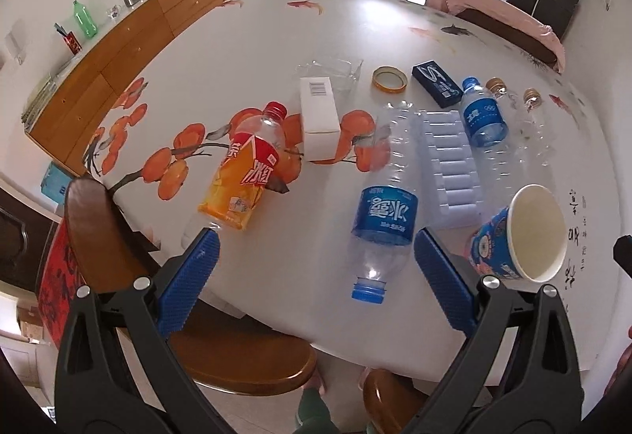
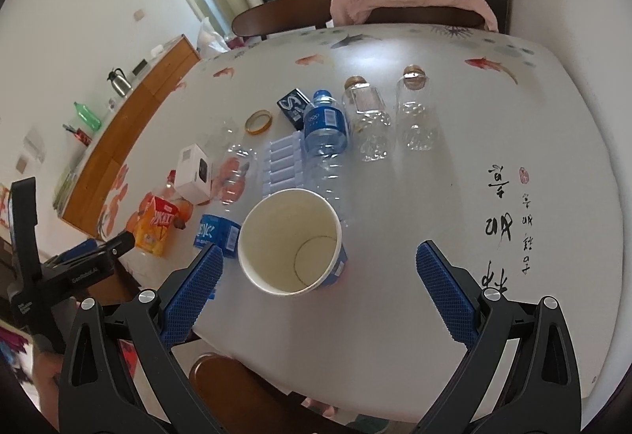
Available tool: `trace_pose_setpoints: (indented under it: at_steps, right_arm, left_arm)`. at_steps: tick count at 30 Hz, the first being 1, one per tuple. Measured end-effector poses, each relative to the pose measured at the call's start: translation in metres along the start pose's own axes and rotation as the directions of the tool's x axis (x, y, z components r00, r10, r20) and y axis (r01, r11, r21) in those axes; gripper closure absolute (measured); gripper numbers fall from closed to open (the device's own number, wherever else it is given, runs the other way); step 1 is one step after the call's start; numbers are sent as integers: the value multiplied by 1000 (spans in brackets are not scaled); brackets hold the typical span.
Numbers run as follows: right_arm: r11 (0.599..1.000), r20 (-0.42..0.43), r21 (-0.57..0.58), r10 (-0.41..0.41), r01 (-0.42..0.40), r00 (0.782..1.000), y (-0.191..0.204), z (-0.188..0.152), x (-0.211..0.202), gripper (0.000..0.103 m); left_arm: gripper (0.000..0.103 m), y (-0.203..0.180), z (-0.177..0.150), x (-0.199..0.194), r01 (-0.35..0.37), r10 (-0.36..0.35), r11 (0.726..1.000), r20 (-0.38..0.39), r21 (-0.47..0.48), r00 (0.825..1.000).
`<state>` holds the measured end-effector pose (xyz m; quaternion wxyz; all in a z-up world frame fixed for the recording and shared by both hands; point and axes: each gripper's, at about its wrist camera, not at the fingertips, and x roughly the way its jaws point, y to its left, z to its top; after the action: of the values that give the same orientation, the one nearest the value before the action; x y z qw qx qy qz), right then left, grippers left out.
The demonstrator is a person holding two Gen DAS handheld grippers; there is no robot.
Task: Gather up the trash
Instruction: 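Move both tools toward the blue-label water bottle and paper cup, then grasp the blue-label bottle with left tool while right tool grasps the paper cup rim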
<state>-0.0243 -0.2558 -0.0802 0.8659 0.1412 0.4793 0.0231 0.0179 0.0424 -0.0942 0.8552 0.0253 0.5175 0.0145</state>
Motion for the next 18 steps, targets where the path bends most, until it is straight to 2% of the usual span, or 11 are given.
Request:
trace_pose_setpoints:
  at_steps: [7, 18]
  right_arm:
    - [1000, 1, -11, -2, 2, 1000, 2, 1, -1, 6]
    - [1000, -15, -5, -8, 8, 1000, -3, 2, 5, 6]
  left_arm:
    - [7, -6, 1, 2, -32, 31, 999, 12, 27, 999]
    - [7, -14, -1, 15, 3, -2, 999, -19, 43, 1000]
